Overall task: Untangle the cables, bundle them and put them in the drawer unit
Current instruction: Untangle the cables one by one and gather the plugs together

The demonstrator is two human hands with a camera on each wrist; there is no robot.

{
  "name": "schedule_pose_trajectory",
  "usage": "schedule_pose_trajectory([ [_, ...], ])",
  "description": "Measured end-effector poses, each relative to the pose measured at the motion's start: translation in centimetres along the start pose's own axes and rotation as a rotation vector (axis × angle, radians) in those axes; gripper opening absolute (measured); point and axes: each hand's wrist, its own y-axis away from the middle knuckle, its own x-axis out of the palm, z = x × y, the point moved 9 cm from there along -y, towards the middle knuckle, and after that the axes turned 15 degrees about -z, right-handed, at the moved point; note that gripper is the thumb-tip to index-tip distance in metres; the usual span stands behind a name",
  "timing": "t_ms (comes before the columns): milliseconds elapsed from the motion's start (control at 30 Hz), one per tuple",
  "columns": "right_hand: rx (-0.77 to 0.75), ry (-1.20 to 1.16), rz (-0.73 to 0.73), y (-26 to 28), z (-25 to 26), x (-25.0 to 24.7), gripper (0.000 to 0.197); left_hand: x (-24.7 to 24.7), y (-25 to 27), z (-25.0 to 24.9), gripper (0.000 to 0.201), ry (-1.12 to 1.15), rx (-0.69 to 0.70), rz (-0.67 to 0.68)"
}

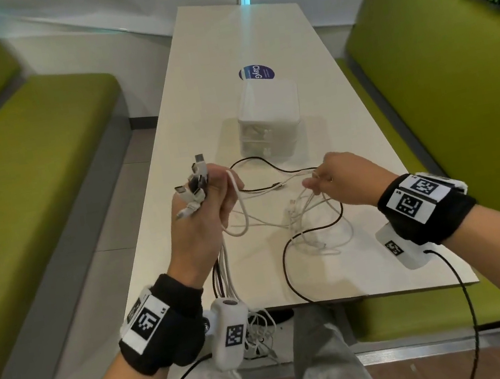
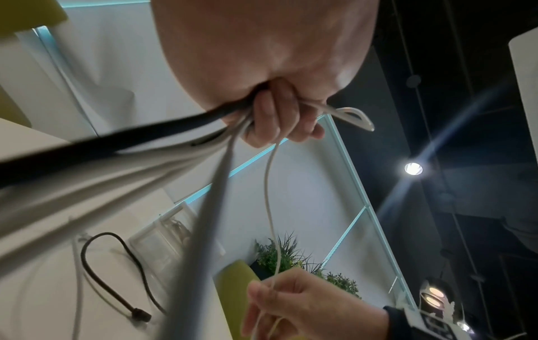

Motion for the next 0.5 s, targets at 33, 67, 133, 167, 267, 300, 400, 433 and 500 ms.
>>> schedule_pose_trajectory([
  [33, 0.031, -0.028, -0.011, -0.1, -0.1, -0.2, 0.042, 0.1, 0.0, 0.2, 0.036, -0.015, 0.001, 0.015],
  [67, 0.057, -0.086, -0.025, -0.1, 0.1, -0.5, 0.042, 0.2, 0.1, 0.6, 0.037, -0.032, -0.013, 0.037],
  [133, 0.066, -0.194, -0.108, -0.3, 1.0, -1.6, 0.039, 0.6, 0.3, 1.4, 0.038, -0.088, -0.05, 0.088],
  [167, 0.049, -0.225, -0.169, -0.3, 1.5, -2.4, 0.037, 0.7, 0.5, 1.9, 0.037, -0.121, -0.066, 0.108],
  [267, -0.001, -0.357, -0.321, -0.1, 3.2, -5.0, 0.032, 1.0, 1.0, 2.7, 0.035, -0.171, -0.114, 0.142],
  [300, -0.012, -0.418, -0.357, -0.1, 3.7, -5.8, 0.03, 1.2, 1.1, 2.8, 0.036, -0.191, -0.125, 0.146],
  [400, -0.068, -0.578, -0.452, 0.5, 5.2, -7.6, 0.022, 1.2, 1.0, 3.1, 0.041, -0.256, -0.134, 0.139],
  [433, -0.093, -0.619, -0.473, 0.7, 5.8, -8.0, 0.023, 1.1, 0.9, 3.1, 0.041, -0.265, -0.127, 0.125],
  [500, -0.135, -0.679, -0.483, 1.2, 6.8, -8.5, 0.028, 0.7, 0.8, 3.1, 0.035, -0.248, -0.114, 0.082],
])
